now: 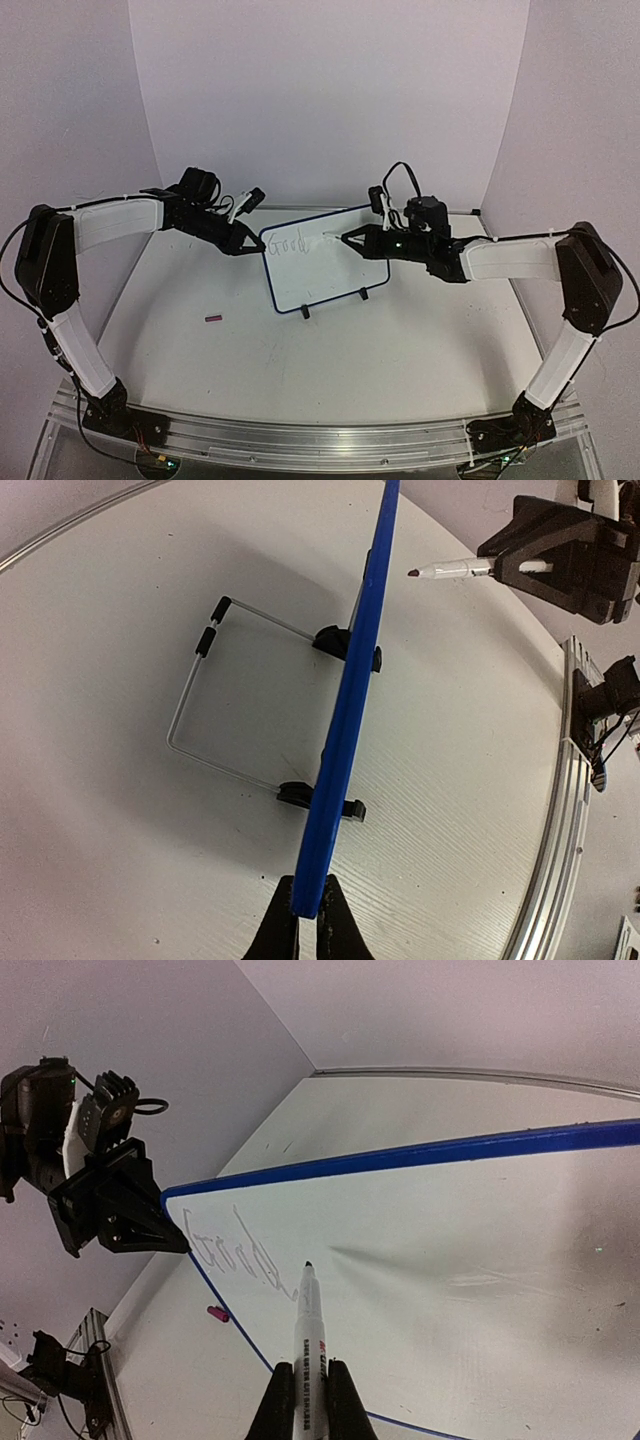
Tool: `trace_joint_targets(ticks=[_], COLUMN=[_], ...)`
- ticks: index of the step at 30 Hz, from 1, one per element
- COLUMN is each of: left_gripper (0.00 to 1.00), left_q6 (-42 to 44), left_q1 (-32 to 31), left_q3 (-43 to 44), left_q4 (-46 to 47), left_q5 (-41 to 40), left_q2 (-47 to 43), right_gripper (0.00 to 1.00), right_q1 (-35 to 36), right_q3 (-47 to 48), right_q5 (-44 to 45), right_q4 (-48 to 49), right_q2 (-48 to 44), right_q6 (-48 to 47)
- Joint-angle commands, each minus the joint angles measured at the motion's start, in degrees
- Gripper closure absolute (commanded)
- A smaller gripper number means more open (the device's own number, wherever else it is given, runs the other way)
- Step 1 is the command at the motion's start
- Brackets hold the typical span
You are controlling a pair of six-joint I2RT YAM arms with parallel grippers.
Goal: Write a sentence on the whiteboard
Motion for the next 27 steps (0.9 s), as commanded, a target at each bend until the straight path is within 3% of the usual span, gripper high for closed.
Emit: trace_joint_targets(ticks=[1, 27], left_gripper=[1.00, 1.00], left_q6=[2.9, 3.1], left_q1=[-0.9, -0.9], left_q3=[0.5, 0.6], left_q4=[-4.0, -4.2], left_q5=[-4.6, -4.7], left_q2=[2.6, 2.4], right_gripper=[1.00, 1.00], right_q1=[-0.1, -0.2], right_q3=[2.8, 0.4], right_q5=[0.3, 5.6], right_q4=[1.4, 1.3], right_q2=[1.8, 1.0], right_q6=[0.0, 1.1])
